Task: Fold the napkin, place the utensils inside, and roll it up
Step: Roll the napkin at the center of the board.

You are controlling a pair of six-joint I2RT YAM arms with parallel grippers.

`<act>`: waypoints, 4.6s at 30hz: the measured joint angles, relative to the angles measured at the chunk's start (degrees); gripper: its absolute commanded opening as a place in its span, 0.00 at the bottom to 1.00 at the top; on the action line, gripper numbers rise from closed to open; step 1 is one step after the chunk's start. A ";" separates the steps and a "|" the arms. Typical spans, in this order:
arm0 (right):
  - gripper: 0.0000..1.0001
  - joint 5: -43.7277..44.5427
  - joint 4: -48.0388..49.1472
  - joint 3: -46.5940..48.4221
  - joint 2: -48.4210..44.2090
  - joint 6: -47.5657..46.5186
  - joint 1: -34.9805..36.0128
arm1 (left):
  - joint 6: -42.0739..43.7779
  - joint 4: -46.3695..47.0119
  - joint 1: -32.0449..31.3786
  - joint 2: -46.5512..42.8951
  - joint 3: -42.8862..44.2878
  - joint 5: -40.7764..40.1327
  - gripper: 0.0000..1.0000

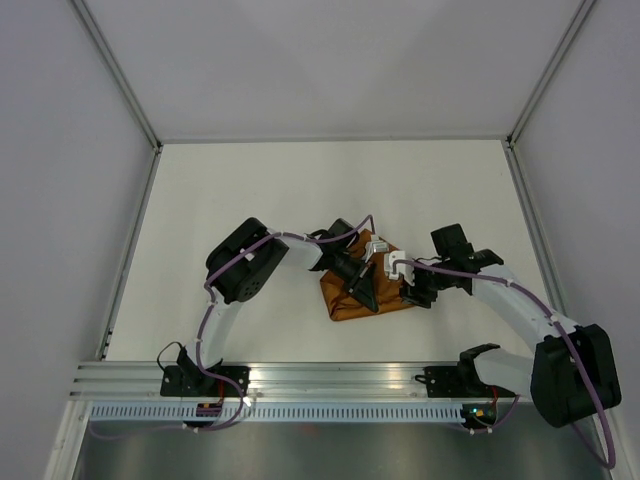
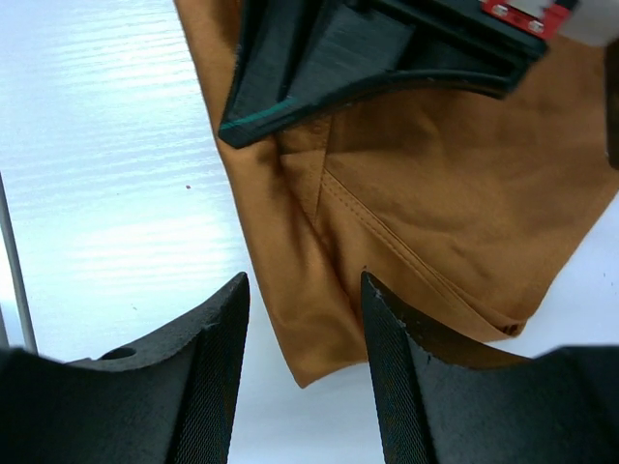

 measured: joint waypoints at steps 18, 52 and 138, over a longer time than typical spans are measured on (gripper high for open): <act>0.55 9.66 13.53 -10.80 -5.11 2.40 19.43 | -2.05 1.11 0.37 0.92 -0.09 1.68 0.02; 0.11 17.00 27.93 -14.19 -0.07 6.91 24.76 | -7.54 8.66 1.77 -1.68 -6.16 0.31 0.23; 0.11 -11.52 -32.17 32.57 53.62 -0.98 5.62 | 23.12 18.73 -24.46 -31.56 -25.57 -77.88 0.52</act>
